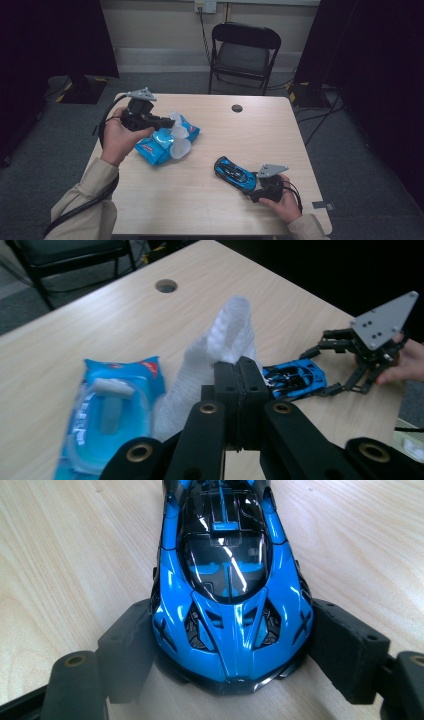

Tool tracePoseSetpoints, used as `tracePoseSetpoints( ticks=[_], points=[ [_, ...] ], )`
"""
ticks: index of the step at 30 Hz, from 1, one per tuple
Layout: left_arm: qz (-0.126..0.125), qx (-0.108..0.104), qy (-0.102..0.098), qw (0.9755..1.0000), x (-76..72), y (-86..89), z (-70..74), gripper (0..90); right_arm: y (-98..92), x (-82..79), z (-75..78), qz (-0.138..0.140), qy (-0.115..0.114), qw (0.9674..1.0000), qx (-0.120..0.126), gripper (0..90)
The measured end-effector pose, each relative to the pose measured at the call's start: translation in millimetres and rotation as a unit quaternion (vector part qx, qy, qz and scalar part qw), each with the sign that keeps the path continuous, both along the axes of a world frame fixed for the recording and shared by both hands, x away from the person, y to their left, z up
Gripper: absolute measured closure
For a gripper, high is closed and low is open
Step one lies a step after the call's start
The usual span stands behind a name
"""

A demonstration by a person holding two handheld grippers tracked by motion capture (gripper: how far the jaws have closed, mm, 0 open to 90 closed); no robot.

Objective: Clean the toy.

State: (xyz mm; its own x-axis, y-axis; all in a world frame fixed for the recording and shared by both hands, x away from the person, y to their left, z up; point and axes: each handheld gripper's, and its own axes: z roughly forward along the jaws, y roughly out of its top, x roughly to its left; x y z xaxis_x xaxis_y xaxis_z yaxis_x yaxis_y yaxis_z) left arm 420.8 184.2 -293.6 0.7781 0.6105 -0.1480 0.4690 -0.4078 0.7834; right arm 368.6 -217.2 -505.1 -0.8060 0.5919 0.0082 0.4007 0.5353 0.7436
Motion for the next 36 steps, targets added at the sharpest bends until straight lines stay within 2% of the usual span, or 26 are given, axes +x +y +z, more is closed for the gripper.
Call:
tracePoseSetpoints(
  ticks=[6,8,11,16,18,20,23,26,28,30,32,34,36],
  points=[
    [-0.032,-0.003,0.025,0.9992,-12.5,-18.2,-34.2,89.9,0.0,0.0,0.0,0.0,0.0,1.0,0.0,23.4],
    [-0.036,0.0,0.032,0.9988,-15.4,-22.0,-47.6,89.9,-0.1,0.0,0.0,0.0,0.0,1.0,0.0,23.4],
    [-0.041,-0.003,0.054,0.9977,-18.3,-25.6,-70.7,89.9,-0.1,0.0,0.0,0.0,0.0,1.0,0.0,23.4],
    [-0.038,0.017,0.086,0.9954,-18.1,-30.0,-108.8,89.9,0.0,0.0,0.0,0.0,0.0,1.0,0.0,23.4],
    [-0.036,0.022,0.093,0.9948,-16.1,-31.8,-118.2,89.8,0.0,0.0,0.0,0.0,0.0,1.0,0.0,23.4],
    [-0.035,0.038,0.1,0.9937,-12.8,-35.1,-127.4,89.8,0.0,0.0,0.0,0.0,0.0,1.0,0.0,23.4],
    [-0.035,0.041,0.107,0.9928,-8.1,-39.8,-137.2,89.8,0.0,0.0,0.0,0.0,0.0,1.0,0.0,23.4],
    [-0.031,0.043,0.102,0.9934,-2.3,-45.7,-145.1,89.4,0.0,0.0,0.0,0.0,0.0,1.0,0.0,23.4],
    [-0.028,0.05,0.104,0.9929,1.7,-49.4,-150.1,88.9,0.0,0.0,0.0,0.0,0.0,1.0,0.0,23.4],
    [-0.024,0.065,0.096,0.993,6.5,-53.8,-156.4,86.3,0.0,-0.1,0.0,0.0,0.0,1.0,0.0,23.4],
    [-0.018,0.077,0.082,0.9935,10.9,-56.5,-161.8,77.4,0.0,-0.1,0.0,0.0,0.0,1.0,0.0,23.4],
    [-0.018,0.089,0.082,0.9925,13.5,-60.0,-166.6,72.0,0.0,-0.1,0.0,0.0,0.0,1.0,0.0,23.4],
    [-0.021,0.091,0.066,0.9934,15.8,-63.4,-172.6,60.9,0.0,-0.1,0.0,0.0,0.0,1.0,0.0,23.4]
  ],
)
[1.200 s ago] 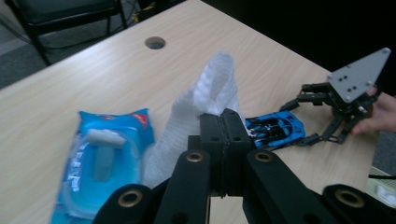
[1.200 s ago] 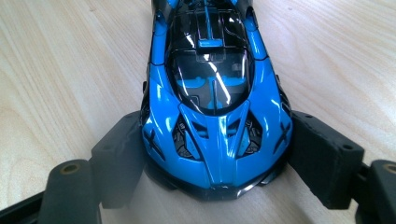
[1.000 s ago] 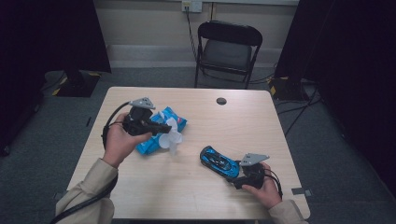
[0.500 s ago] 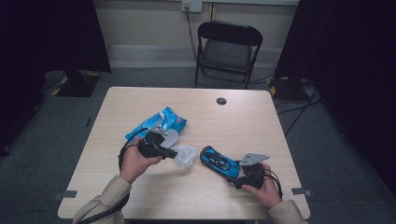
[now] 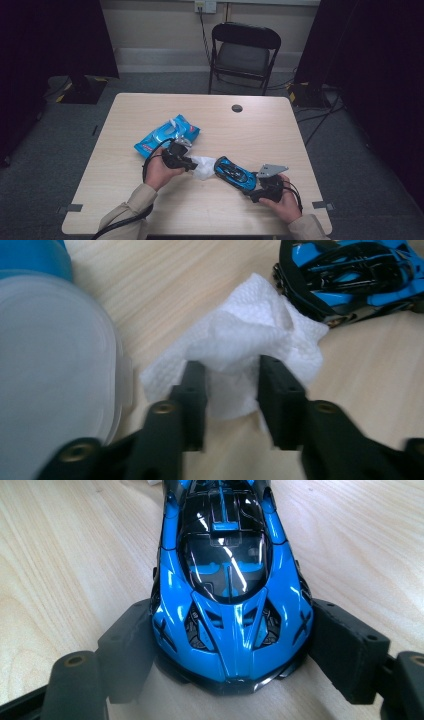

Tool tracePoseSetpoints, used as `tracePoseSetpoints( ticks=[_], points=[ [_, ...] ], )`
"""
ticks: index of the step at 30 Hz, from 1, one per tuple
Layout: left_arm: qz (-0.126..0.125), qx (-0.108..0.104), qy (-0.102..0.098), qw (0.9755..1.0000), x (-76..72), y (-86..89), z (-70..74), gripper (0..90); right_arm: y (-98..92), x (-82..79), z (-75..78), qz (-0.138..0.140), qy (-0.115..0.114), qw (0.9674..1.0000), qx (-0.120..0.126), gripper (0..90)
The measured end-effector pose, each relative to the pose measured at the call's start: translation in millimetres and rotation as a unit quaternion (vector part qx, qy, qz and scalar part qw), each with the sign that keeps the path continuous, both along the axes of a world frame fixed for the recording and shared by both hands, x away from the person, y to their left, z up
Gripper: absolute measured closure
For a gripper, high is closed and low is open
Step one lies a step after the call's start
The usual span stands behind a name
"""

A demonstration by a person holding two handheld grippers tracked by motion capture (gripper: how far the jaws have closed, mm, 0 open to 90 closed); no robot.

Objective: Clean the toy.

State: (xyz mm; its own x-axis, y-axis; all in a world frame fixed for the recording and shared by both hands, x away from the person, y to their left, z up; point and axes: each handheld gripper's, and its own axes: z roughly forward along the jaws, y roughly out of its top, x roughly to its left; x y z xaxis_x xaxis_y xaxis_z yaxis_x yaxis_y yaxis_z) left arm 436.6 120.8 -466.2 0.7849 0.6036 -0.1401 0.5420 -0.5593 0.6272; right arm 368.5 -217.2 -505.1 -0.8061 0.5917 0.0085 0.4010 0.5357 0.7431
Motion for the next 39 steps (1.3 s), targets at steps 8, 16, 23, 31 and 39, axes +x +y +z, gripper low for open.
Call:
tracePoseSetpoints(
  ticks=[8,16,23,31,39],
  points=[
    [-0.025,0.001,-0.022,0.9994,3.2,-12.0,-18.2,46.6,0.0,0.1,0.0,0.0,0.0,1.0,0.0,23.4],
    [-0.045,-0.008,-0.02,0.9988,2.4,-15.6,-22.7,67.1,0.0,0.0,0.0,0.0,0.0,1.0,0.0,23.4],
    [-0.022,-0.02,0.018,0.9994,-2.3,-16.4,-17.6,86.1,0.0,0.1,0.0,0.0,0.0,1.0,0.0,23.4],
    [-0.016,-0.068,0.003,0.9975,-10.0,-3.5,21.3,86.3,0.0,0.1,0.0,0.0,0.0,1.0,0.0,23.4],
    [-0.057,-0.088,-0.017,0.9943,-26.1,-23.6,53.0,86.3,0.0,0.1,0.0,0.0,0.0,1.0,0.0,23.4]
  ],
)
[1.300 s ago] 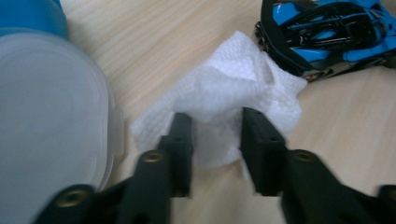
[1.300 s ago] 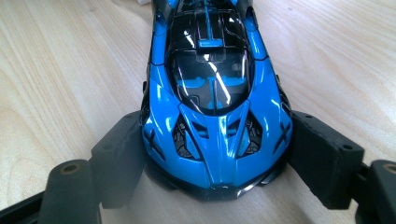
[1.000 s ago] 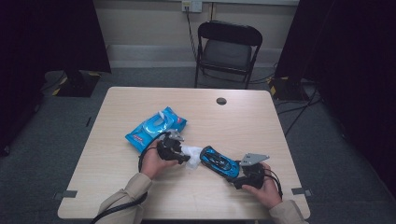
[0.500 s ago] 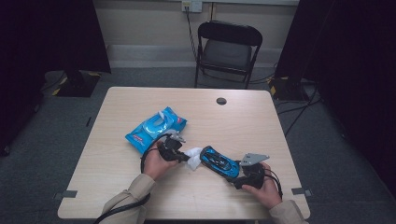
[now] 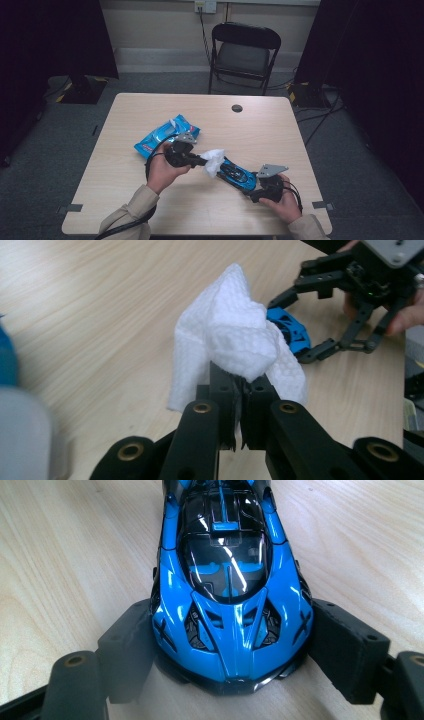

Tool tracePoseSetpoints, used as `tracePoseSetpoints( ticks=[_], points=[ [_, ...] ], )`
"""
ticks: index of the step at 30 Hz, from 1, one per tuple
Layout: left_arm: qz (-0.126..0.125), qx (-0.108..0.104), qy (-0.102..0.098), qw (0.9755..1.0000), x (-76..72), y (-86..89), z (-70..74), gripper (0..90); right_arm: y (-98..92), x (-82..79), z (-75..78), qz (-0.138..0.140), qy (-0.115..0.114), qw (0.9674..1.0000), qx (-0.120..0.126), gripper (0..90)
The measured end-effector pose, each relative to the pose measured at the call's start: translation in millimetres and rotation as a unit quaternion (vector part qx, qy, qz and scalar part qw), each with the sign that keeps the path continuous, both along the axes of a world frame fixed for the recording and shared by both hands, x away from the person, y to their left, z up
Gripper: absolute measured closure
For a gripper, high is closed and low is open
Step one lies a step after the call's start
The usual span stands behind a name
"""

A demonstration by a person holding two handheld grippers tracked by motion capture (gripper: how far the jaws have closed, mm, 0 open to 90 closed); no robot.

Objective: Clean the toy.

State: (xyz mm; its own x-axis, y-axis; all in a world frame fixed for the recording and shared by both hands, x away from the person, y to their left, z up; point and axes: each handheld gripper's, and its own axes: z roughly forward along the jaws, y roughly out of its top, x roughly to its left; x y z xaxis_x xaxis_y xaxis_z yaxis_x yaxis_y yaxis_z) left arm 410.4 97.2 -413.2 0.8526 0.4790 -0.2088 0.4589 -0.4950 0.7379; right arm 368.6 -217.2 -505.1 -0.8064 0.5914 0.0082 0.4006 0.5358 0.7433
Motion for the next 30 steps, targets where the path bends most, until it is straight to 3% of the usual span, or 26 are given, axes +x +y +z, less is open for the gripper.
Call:
tracePoseSetpoints(
  ticks=[8,16,22,30],
  points=[
    [-0.046,0.012,0.014,0.9988,-7.9,-47.8,-20.0,86.2,0.0,0.0,0.0,0.0,0.0,1.0,0.0,23.4],
    [-0.092,0.052,0.021,0.9942,-13.8,-99.8,-41.9,86.1,0.0,0.0,0.0,0.0,0.0,1.0,0.0,23.4],
    [-0.103,0.074,0.015,0.9918,-14.3,-114.8,-48.9,85.5,0.0,0.0,0.0,0.0,0.0,1.0,0.0,23.4],
    [-0.103,0.071,0.019,0.992,-14.2,-113.4,-49.8,82.8,0.0,0.0,-0.1,0.0,0.0,1.0,0.0,23.4]
  ],
)
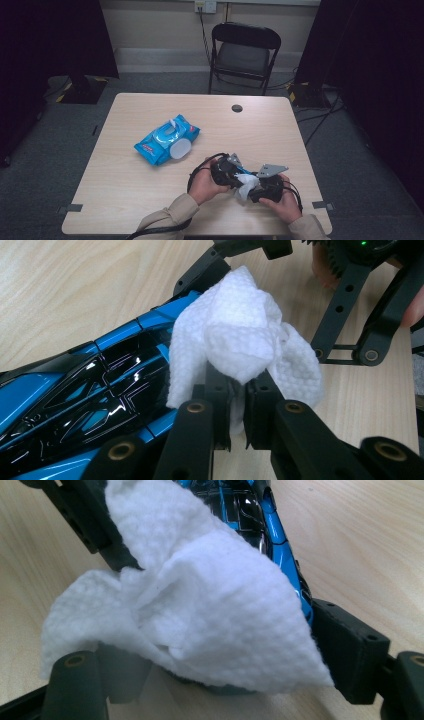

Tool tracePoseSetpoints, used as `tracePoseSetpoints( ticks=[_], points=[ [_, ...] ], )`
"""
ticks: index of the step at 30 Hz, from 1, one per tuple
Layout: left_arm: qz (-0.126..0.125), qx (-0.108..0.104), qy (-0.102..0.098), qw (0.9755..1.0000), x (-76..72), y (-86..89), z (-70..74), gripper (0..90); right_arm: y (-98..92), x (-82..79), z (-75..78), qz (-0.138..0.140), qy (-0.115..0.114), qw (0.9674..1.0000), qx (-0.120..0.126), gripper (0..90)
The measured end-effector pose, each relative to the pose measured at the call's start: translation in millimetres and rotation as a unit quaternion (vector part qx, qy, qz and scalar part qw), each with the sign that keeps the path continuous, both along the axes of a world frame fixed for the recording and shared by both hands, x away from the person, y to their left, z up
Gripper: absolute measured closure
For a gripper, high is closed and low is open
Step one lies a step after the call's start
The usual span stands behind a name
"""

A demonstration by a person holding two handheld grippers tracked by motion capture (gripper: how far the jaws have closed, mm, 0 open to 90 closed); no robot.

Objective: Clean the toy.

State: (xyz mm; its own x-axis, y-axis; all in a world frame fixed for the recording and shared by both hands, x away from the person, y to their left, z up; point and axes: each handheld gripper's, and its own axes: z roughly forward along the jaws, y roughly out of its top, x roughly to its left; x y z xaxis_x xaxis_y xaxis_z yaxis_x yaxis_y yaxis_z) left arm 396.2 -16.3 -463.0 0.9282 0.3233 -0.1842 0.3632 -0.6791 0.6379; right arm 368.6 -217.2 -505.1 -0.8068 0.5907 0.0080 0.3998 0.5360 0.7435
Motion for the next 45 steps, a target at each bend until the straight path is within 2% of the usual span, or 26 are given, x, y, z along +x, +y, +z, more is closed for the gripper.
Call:
tracePoseSetpoints(
  ticks=[3,6,9,11,16,17,18,20,26,30,31,32,35,36,42,45],
  points=[
    [0.005,-0.003,0.005,1.0,1.4,0.7,-0.6,85.1,0.0,0.0,0.0,0.0,0.0,1.0,0.0,23.4],
    [0.017,0.004,0.013,0.9998,3.7,2.6,0.6,85.8,0.0,0.0,0.0,0.0,0.0,1.0,0.0,23.4],
    [0.025,0.016,0.002,0.9996,6.1,6.2,2.6,85.9,0.0,0.0,0.0,0.0,0.0,1.0,0.0,23.4],
    [0.031,0.019,0.005,0.9993,9.5,10.7,2.8,85.9,0.0,0.0,0.0,0.0,0.0,1.0,0.0,23.4],
    [0.048,0.014,0.01,0.9987,15.0,21.5,2.6,85.9,0.0,0.0,0.0,0.0,0.0,1.0,0.0,23.4],
    [0.057,0.011,0.01,0.9982,15.3,23.4,2.8,85.9,0.0,0.0,0.0,0.0,0.0,1.0,0.0,23.4],
    [0.056,0.016,0.007,0.9983,16.4,25.7,3.7,85.8,0.0,0.0,0.1,-0.001,0.0,1.0,0.0,23.4],
    [0.068,0.016,0.008,0.9975,17.2,28.9,4.2,85.8,0.0,0.0,0.0,0.0,0.0,1.0,0.0,23.4],
    [0.083,0.013,0.011,0.9964,21.6,39.6,6.4,85.9,0.0,-0.1,0.1,0.0,0.0,1.0,0.0,23.5],
    [0.096,0.028,0.004,0.995,26.4,50.6,9.3,85.9,0.0,-0.2,0.1,-0.001,0.0,1.0,0.0,23.6],
    [0.102,0.025,0.007,0.9944,27.4,53.7,8.9,85.9,0.0,-0.2,0.0,-0.001,0.0,1.0,0.0,23.6],
    [0.108,0.013,0.013,0.994,28.3,56.6,8.5,85.9,-0.1,-0.2,0.1,-0.001,0.0,1.0,0.0,23.6],
    [0.115,0.018,0.007,0.9931,31.3,63.5,10.9,85.9,-0.1,-0.2,0.1,-0.001,0.001,1.0,0.0,23.6],
    [0.12,0.012,0.014,0.9926,31.6,64.5,11.0,86.0,-0.1,-0.2,0.1,-0.001,0.0,1.0,0.0,23.6],
    [0.122,0.015,0.011,0.9924,33.2,69.1,12.1,86.0,0.0,-0.3,0.0,-0.001,0.0,1.0,0.0,23.6],
    [0.123,0.021,0.001,0.9921,33.2,72.2,14.3,86.0,0.0,-0.3,0.0,-0.002,0.0,1.0,0.0,23.6]
  ],
)
